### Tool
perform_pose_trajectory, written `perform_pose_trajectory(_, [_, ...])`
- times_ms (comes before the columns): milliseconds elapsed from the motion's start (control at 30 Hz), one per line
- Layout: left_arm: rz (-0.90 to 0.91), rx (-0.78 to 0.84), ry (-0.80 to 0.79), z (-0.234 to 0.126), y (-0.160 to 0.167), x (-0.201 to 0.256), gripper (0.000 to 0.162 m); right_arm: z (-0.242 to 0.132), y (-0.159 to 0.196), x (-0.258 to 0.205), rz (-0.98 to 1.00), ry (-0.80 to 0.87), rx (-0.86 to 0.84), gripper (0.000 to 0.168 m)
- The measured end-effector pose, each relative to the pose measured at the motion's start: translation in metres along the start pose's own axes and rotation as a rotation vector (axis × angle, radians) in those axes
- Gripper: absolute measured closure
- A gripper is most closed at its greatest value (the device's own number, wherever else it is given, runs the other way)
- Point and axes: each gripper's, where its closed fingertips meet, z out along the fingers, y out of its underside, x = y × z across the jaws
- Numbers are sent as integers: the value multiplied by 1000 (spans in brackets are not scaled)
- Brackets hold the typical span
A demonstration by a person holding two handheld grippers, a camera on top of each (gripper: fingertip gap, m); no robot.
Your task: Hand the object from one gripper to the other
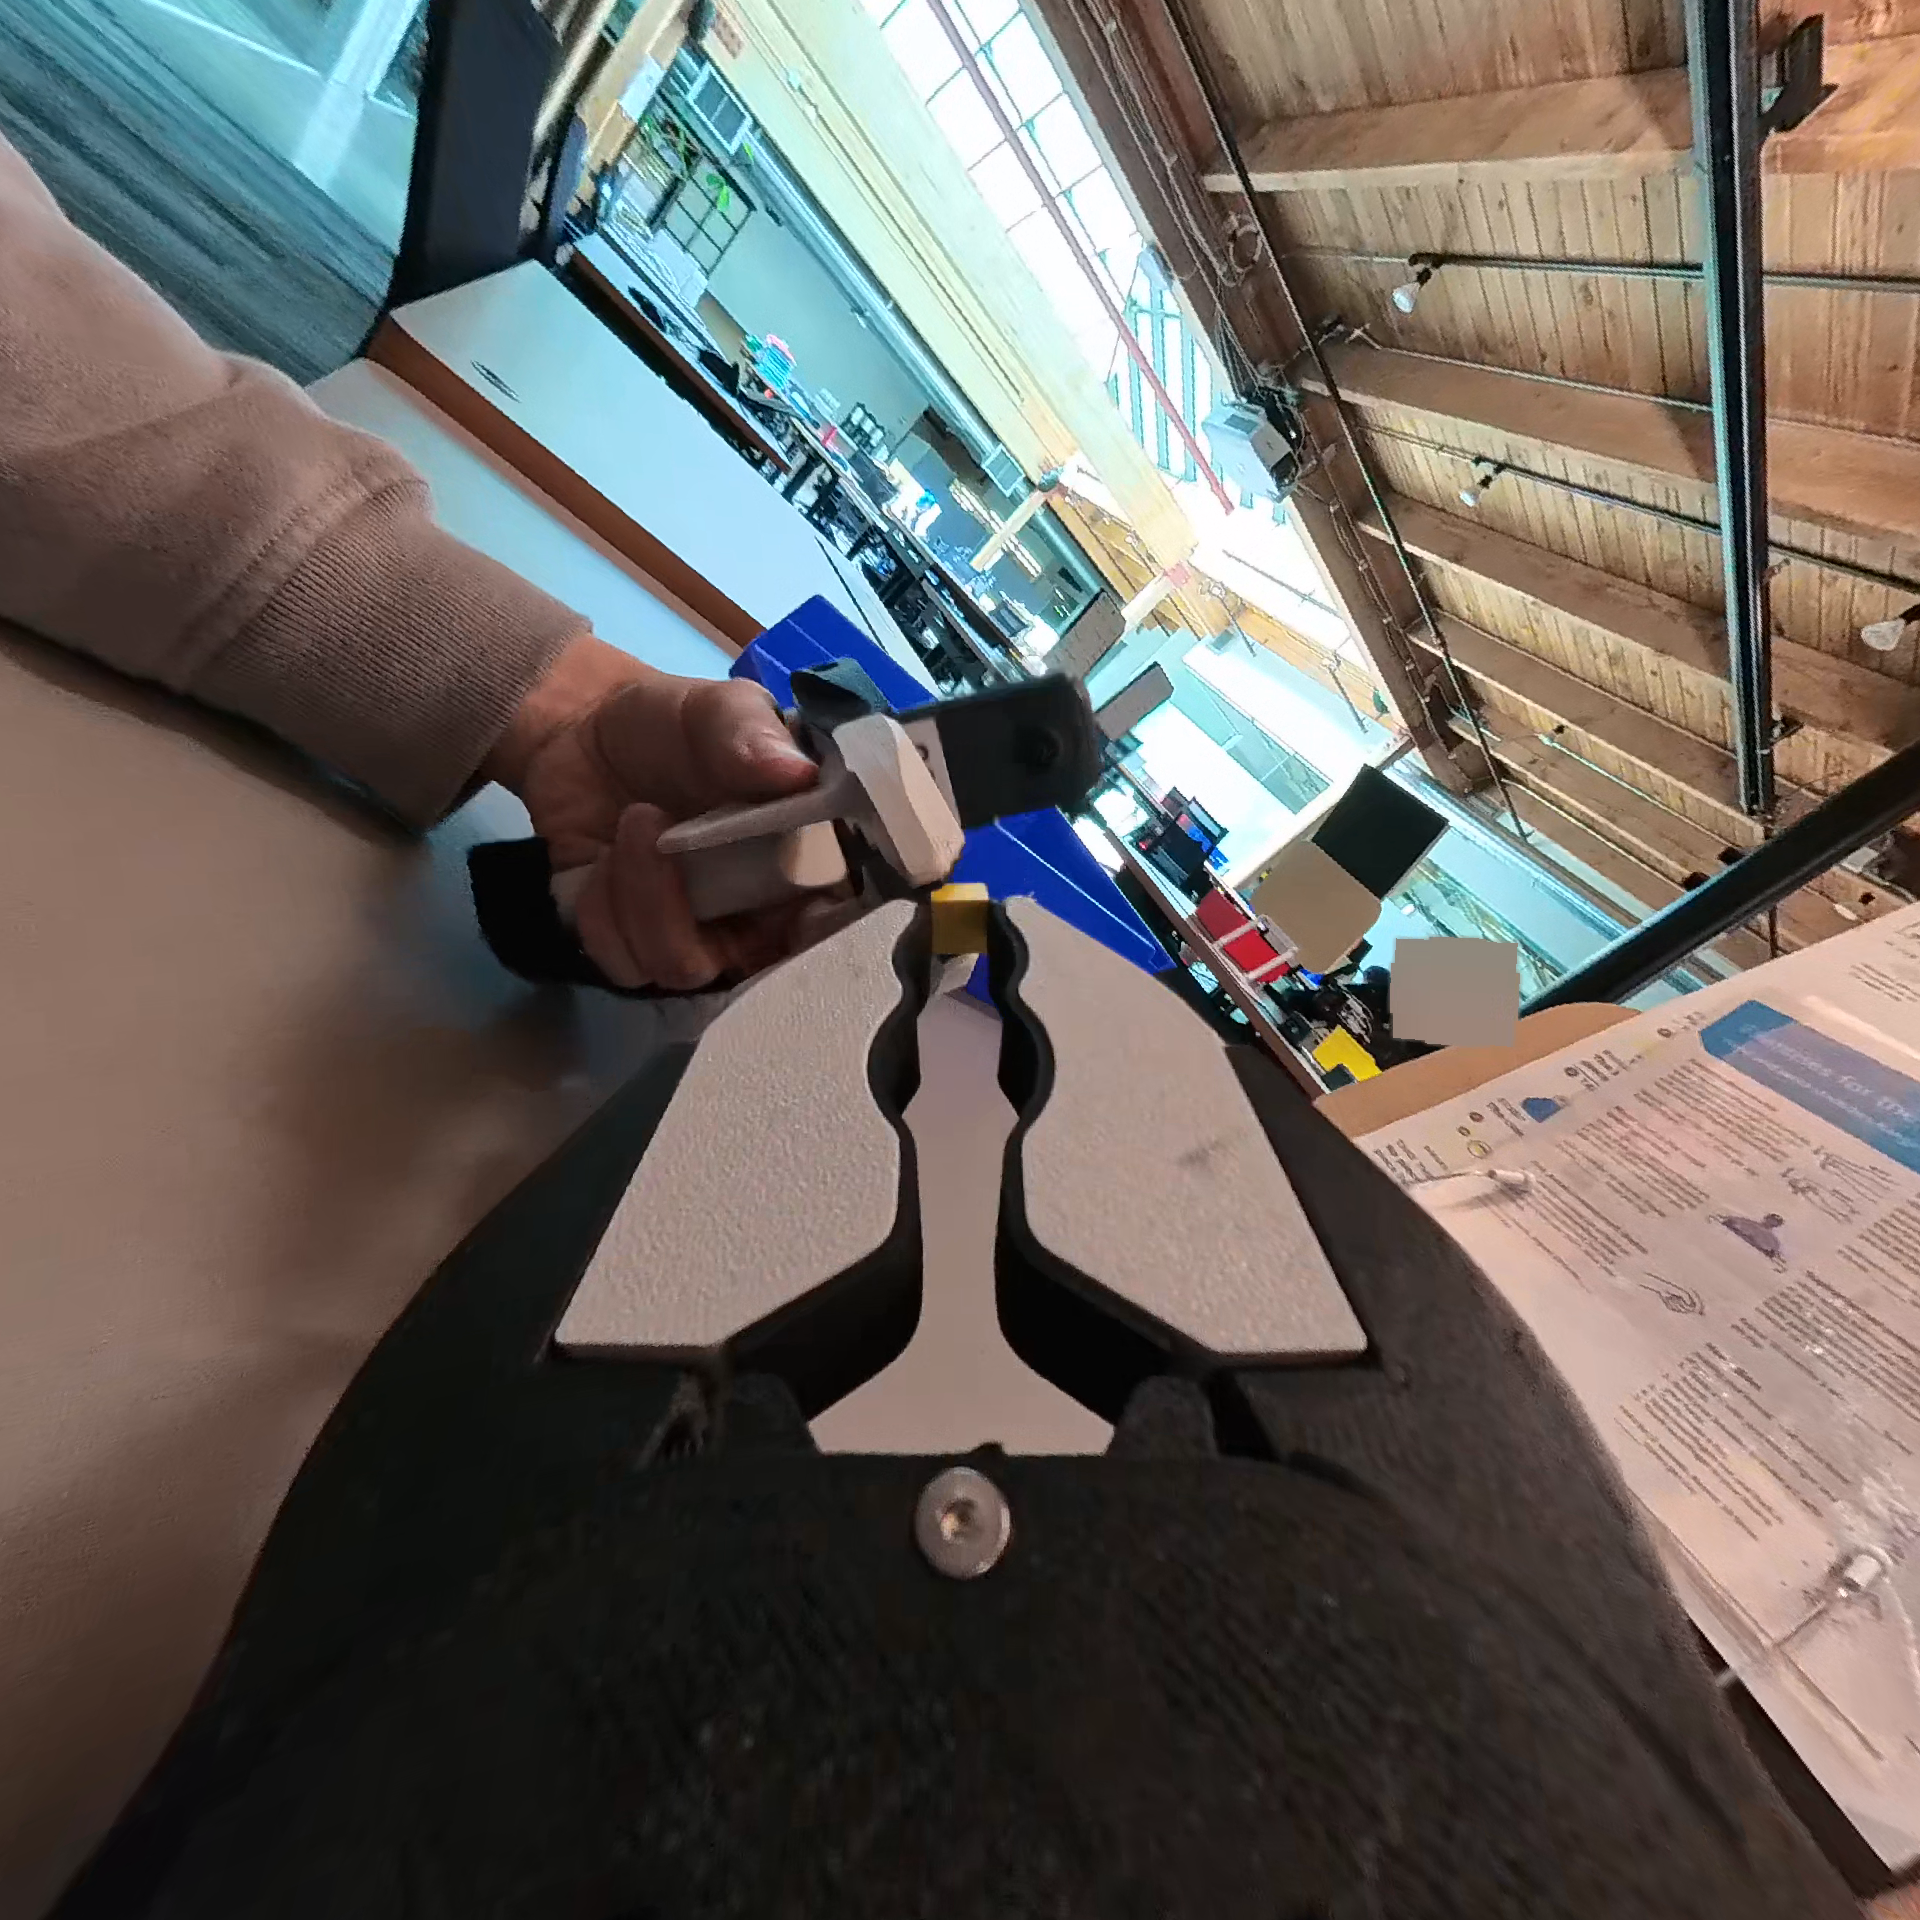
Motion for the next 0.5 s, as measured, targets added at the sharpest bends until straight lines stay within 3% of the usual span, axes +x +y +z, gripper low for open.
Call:
perform_pose_trajectory(67, [101, -1, -83, -2, -2, -7, 152, 0, 5, 2, 36, 15, -13, 156])
perform_pose_trajectory(133, [249, 17, -181, -5, -8, -14, 152, 1, 8, 2, 200, -20, -4, 146])
perform_pose_trajectory(300, [593, 46, -350, -14, -24, -17, 152, 2, 13, 12, 973, -155, 66, 119])
perform_pose_trajectory(400, [763, 7, -373, -9, -22, -13, 152, -1, 7, 15, 1458, -319, 206, 123])
perform_pose_trajectory(500, [864, -23, -371, -3, -18, -10, 152, -3, 6, 18, 1661, -393, 275, 137])
